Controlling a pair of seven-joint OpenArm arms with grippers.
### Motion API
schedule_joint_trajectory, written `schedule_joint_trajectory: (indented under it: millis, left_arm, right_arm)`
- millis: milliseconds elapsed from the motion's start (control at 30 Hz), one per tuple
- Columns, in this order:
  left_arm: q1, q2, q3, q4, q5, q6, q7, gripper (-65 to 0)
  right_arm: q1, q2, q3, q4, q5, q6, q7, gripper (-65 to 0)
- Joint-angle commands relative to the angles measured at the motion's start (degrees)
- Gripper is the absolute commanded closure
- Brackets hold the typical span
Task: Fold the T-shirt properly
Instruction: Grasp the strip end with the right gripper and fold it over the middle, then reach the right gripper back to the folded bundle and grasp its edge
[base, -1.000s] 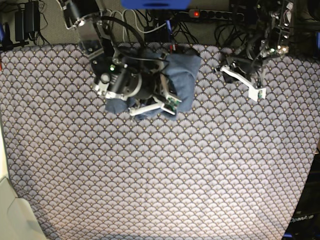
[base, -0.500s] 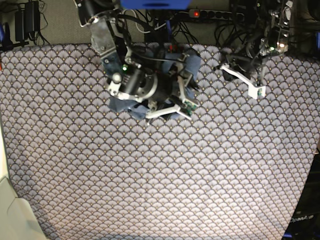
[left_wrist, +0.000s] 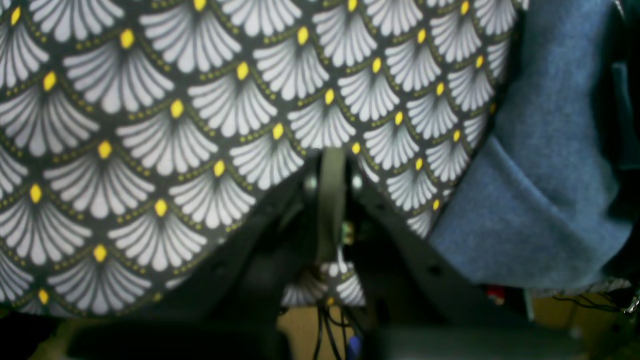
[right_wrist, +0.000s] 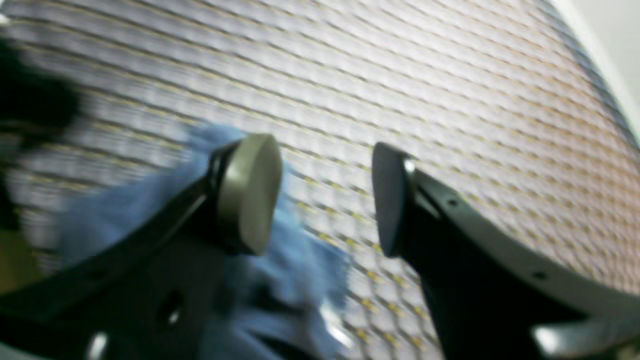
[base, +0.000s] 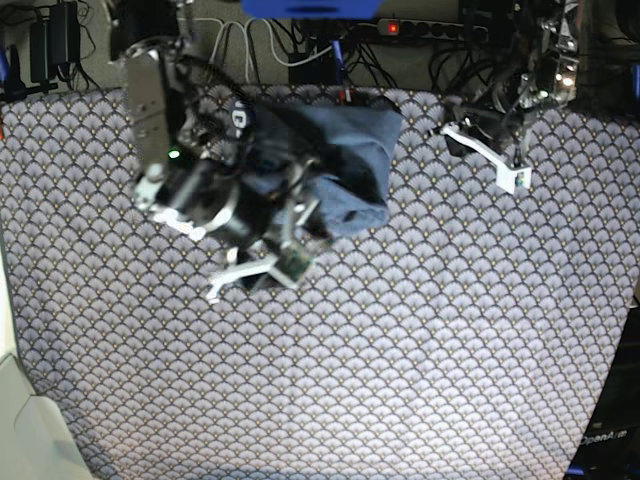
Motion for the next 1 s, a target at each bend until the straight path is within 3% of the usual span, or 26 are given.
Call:
schedule_joint_trajectory:
  millis: [0,233,433,667,967]
  left_arm:
    - [-0.1,-0.5,-0.3,0.8,-0.2,-0.4,-0.9,-0.3]
    - [-0.7,-0.3,-0.3,0.7,-0.2,-0.4,-0.9,-0.3]
    - [-1.2,-0.3,-0.3,0.7,-0.2,-0.4,-0.9,-0.3]
    - [-1.5,-0.2,-0.3,0.7,-0.2,-0.4,-0.9,-0.3]
    - [-1.3,-0.2,-0.3,0.7,-0.2,-0.4,-0.9,-0.3]
  right_arm:
    - [0.9,0.8,1.6,1.0,0.4,0.0,1.3,-33.2]
    - [-3.3,5.2,13.2,1.1,0.6,0.0,1.9,-33.2]
    - [-11.6,5.2,18.6,1.1,0.6,0.0,6.3,-33.6]
    - [-17.3,5.2,19.9,1.1,0.5,0.0,12.2,-33.7]
    - [-20.7,6.7,24.7,1.0,0.6,0.0,12.1,-33.7]
